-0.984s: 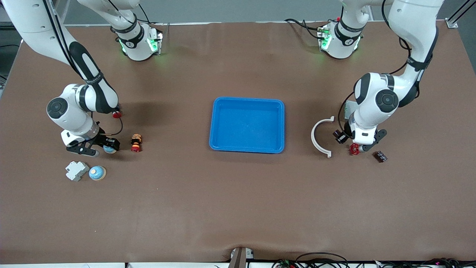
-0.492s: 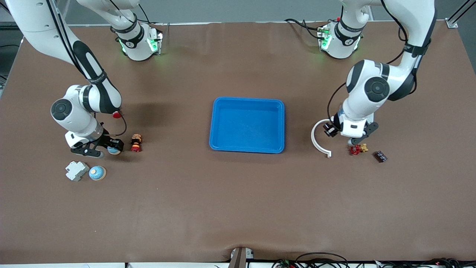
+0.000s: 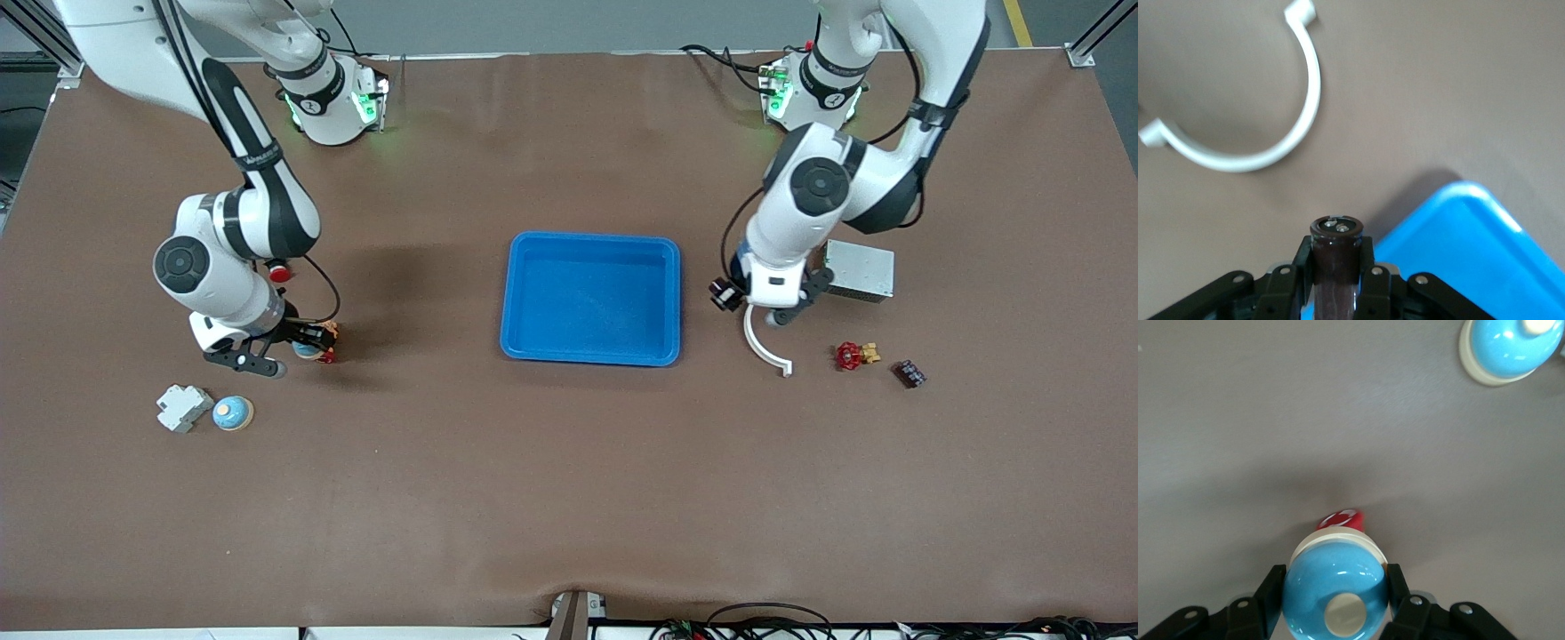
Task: Place electrolytic capacitor and blue bell in tray
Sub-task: 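Place the capacitor in the tray while the right gripper carries the bell, then move the left gripper to the second capacitor near the red valve, then grasp the second brown capacitor with the left gripper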
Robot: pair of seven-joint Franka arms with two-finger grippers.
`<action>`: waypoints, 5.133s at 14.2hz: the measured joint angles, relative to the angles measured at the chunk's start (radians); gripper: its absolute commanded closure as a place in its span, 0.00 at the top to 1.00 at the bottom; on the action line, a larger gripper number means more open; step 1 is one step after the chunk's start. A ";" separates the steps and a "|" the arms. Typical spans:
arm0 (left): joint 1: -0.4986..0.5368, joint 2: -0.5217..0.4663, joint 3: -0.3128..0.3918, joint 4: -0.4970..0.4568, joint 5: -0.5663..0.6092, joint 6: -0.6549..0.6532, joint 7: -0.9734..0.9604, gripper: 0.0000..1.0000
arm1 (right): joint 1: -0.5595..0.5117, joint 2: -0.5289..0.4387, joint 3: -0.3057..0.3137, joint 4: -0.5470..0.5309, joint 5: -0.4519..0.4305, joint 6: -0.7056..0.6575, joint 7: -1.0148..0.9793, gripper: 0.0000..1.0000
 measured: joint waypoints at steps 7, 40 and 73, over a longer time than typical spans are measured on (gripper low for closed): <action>-0.135 0.121 -0.004 0.067 0.000 0.000 -0.194 0.00 | 0.253 -0.035 0.005 0.089 -0.147 -0.193 0.505 0.00; 0.171 0.117 0.073 0.465 0.081 -0.515 0.428 1.00 | 0.739 0.327 0.008 0.481 -0.010 -0.294 1.245 0.00; 0.576 0.359 0.084 0.254 0.316 0.138 0.732 0.00 | 0.778 0.417 0.007 0.542 -0.007 -0.271 1.341 0.00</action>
